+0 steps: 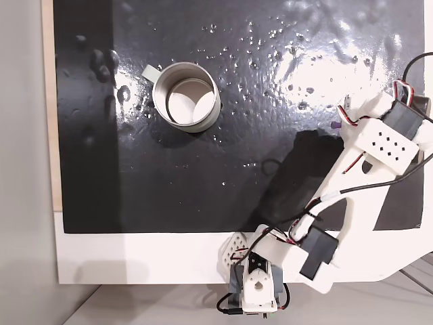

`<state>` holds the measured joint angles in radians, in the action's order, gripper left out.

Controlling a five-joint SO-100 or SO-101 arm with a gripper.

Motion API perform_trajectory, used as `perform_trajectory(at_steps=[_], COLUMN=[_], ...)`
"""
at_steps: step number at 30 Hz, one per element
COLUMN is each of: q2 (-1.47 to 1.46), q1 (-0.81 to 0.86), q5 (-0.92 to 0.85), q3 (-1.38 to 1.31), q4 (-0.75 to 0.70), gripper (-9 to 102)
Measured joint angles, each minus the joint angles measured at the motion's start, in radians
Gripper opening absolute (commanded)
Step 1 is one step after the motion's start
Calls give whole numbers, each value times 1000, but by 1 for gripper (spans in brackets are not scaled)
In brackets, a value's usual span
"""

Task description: Grasp a pengrip and put it in the cup.

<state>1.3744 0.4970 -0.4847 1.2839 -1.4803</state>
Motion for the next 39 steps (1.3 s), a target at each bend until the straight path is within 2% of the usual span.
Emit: perform_trajectory(at_steps=[5,12,24,39], q2=[129,245,252,110], q1=[-44,-204,-604,-930], q5=[41,123,327,445], q3=[-74,-75,-230,-393], q4=[-100,-147,-192,-201], gripper=[0,0,0,0])
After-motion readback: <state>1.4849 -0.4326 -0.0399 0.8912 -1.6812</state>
